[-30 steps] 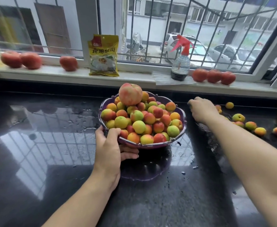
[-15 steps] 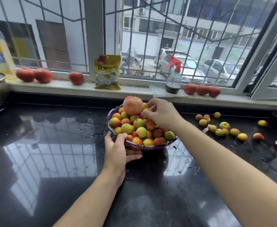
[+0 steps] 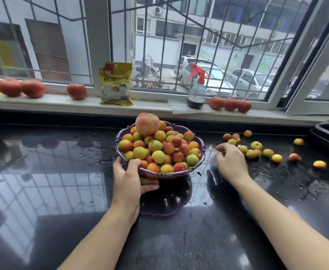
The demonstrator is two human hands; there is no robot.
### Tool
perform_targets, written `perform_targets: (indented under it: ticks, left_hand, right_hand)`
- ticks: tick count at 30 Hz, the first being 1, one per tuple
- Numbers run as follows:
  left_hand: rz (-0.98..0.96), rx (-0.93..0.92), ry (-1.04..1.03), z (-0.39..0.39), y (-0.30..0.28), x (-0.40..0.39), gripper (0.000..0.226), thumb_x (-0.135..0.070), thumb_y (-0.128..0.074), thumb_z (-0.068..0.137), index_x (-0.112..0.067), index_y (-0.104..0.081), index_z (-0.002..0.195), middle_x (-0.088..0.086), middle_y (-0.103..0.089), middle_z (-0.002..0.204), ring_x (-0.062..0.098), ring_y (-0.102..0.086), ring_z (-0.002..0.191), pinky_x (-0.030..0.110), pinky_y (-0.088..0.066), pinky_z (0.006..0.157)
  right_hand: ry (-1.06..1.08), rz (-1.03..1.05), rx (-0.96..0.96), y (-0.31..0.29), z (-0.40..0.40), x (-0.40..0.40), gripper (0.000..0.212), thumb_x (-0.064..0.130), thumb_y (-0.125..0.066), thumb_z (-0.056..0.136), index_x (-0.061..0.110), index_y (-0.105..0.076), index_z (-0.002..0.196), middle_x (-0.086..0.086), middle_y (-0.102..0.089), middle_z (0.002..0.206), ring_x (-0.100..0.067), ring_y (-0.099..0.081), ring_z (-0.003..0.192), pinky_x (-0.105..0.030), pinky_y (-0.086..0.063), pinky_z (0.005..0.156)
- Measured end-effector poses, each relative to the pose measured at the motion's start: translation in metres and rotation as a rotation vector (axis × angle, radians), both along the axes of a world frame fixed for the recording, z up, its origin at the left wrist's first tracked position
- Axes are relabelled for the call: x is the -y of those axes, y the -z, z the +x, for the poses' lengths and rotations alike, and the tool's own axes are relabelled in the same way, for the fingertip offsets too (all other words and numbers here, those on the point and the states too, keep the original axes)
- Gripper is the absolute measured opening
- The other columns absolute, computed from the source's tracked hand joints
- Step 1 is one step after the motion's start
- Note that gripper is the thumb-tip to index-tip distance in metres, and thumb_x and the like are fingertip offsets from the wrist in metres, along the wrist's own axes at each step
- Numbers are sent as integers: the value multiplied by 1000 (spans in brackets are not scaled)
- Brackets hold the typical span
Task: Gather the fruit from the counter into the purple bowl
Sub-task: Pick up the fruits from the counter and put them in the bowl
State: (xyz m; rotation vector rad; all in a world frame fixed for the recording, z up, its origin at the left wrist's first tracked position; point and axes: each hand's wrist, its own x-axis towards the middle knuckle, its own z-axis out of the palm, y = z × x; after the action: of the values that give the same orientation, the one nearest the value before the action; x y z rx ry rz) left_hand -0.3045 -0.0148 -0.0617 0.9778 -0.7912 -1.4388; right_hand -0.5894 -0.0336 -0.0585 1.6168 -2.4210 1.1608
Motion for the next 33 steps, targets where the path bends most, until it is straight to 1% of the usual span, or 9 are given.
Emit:
perform_targets:
  ticks: [4,7,12,17,23,26,29,31,33]
  left_hand:
    - [-18,22,-21,-2,1,2,32,-21,-50,105,-18,-45,137,20,-70,96,31,-71,59,34,-57,49]
    - [-27,32,-47,-4,2,2,28,-20,-49,105,-15,-46,133,18,-69,87,31,-69,56,33,-55,46]
    - [-25,37,-57,-5,2,3,28,-20,-50,105,-15,-47,132,18,-69,84,33,-69,56,33,-55,45]
    - [-14,46,-58,-4,2,3,28,-22,-50,106,-17,-47,133,19,-71,86,33,-70,57,33,-55,46]
    - [-22,33,-57,-4,-1,0,27,-20,-49,106,-15,-48,132,15,-71,78,30,-68,54,33,-55,43]
    - [-19,39,-55,-4,-1,1,27,-20,-49,106,-15,-47,132,16,-70,82,30,-69,55,32,-55,44]
    - [-16,40,-66,-5,0,1,27,-21,-49,105,-15,-47,132,17,-70,84,30,-68,55,32,-54,44]
    - [-9,41,-68,-5,0,0,27,-22,-49,106,-16,-48,132,16,-70,83,30,-69,55,32,-54,45]
    - [-1,34,-65,-5,-1,-1,28,-22,-50,106,-16,-48,133,16,-70,84,30,-69,56,32,-55,45]
  right_hand:
    - [119,-45,-101,5,-36,13,25,5,-57,89,3,-67,113,-23,-62,118,-40,-53,112,-42,-41,99]
    - [222,108,-307,8,-61,35,33,10,-57,89,5,-62,120,-27,-57,120,-44,-48,110,-45,-37,99]
    - [241,321,-626,11,-81,59,38,15,-54,91,23,-59,128,-17,-47,125,-39,-44,112,-44,-35,99]
    - [227,335,-753,12,-87,71,26,12,-53,92,13,-62,116,-15,-51,117,-37,-52,106,-44,-39,97]
    - [135,210,-567,1,-82,71,15,11,-59,92,8,-54,106,-20,-60,111,-42,-54,103,-48,-48,86]
    - [89,-130,-124,-27,-50,64,26,23,-65,93,8,-60,114,-16,-63,110,-35,-58,100,-39,-46,85]
    - [-221,-197,221,-61,-1,56,28,33,-70,92,16,-67,115,2,-69,103,-14,-63,93,-30,-48,81]
    - [-426,-96,163,-70,29,55,26,32,-72,92,18,-69,114,7,-70,101,-7,-64,93,-24,-51,82]
    - [-455,-55,41,-69,47,67,25,30,-72,92,20,-70,115,6,-71,103,-9,-66,94,-27,-54,85]
